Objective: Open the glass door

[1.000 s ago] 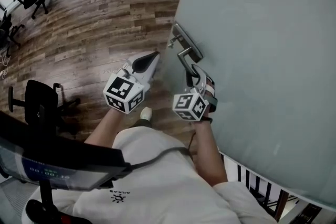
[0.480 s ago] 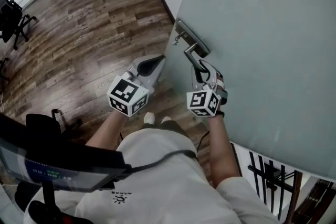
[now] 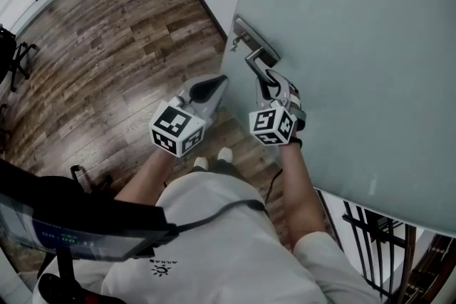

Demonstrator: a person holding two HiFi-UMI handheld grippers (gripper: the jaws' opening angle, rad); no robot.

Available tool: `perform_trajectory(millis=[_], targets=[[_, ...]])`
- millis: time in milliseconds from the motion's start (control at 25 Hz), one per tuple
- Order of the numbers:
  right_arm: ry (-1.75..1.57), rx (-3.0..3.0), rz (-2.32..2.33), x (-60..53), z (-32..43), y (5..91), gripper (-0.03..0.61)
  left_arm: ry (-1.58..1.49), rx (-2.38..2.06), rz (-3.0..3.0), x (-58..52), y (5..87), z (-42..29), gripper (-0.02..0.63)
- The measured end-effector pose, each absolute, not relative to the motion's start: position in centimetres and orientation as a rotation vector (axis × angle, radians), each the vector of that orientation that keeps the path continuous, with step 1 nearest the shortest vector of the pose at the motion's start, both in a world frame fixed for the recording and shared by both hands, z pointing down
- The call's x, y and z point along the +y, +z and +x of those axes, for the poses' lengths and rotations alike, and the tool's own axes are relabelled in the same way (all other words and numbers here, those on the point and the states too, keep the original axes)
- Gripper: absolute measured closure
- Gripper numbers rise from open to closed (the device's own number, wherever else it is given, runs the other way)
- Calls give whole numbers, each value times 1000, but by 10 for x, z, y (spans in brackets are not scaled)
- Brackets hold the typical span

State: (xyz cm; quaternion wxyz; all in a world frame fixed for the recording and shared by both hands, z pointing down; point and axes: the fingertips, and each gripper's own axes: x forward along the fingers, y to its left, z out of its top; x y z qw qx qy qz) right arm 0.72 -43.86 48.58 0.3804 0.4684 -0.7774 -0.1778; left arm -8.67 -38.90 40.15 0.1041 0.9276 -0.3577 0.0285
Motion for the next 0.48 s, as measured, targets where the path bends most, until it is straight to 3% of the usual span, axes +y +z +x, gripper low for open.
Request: perform_trajectory(millis=[480], targets=[[-421, -1939, 1265, -480, 46, 484, 477, 87, -1089, 2735, -422, 397, -56, 609]])
